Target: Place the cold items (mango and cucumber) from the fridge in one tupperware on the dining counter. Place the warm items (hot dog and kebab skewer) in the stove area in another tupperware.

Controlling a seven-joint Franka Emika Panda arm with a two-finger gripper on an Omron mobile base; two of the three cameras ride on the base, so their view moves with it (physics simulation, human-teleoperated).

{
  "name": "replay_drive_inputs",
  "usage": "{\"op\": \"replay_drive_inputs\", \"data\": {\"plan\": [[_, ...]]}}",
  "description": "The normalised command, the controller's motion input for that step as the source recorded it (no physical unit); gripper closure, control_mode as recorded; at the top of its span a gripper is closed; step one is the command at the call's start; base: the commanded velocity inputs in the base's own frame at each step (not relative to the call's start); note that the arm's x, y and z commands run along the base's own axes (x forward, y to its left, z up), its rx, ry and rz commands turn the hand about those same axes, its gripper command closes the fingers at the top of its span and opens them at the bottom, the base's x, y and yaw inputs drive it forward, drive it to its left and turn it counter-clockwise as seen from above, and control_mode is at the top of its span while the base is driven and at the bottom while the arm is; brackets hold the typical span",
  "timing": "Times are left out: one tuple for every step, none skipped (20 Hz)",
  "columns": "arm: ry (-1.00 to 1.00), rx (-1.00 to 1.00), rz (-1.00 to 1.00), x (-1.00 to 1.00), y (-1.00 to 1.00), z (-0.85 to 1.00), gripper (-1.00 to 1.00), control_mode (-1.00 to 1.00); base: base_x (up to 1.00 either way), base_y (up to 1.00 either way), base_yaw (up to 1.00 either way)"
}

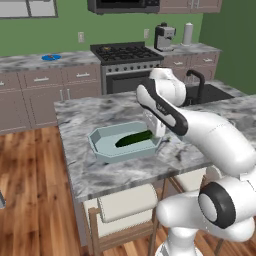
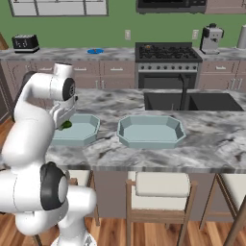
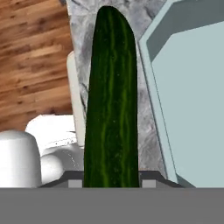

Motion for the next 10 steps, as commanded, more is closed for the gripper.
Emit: {"op": "replay_drive_inputs", "data": {"plan": [[0.0,0.0,0.04,0.62,0.0,-0.39,1.0,-1.0,0.0,0.0,0.0],[0.0,0.0,0.02,0.65,0.02,-0.42,1.0,-1.0,0.0,0.0,0.0],[0.0,0.0,0.0,0.69,0.03,-0.41,1.0,-1.0,0.0,0.0,0.0],[0.0,0.0,0.0,0.68,0.01,-0.4,1.0,-1.0,0.0,0.0,0.0],[0.0,0.0,0.0,0.69,0.0,-0.4,1.0,-1.0,0.0,0.0,0.0],[0.0,0.0,0.0,0.7,0.01,-0.36,1.0,-1.0,0.0,0.0,0.0],[0.0,0.0,0.0,0.7,0.05,-0.32,1.0,-1.0,0.0,0.0,0.0],[0.0,0.0,0.0,0.73,0.05,-0.31,1.0,-1.0,0.0,0.0,0.0],[0.0,0.0,0.0,0.74,0.08,-0.34,1.0,-1.0,0.0,0.0,0.0],[0.0,0.0,0.0,0.73,0.13,-0.35,1.0,-1.0,0.0,0.0,0.0]]}}
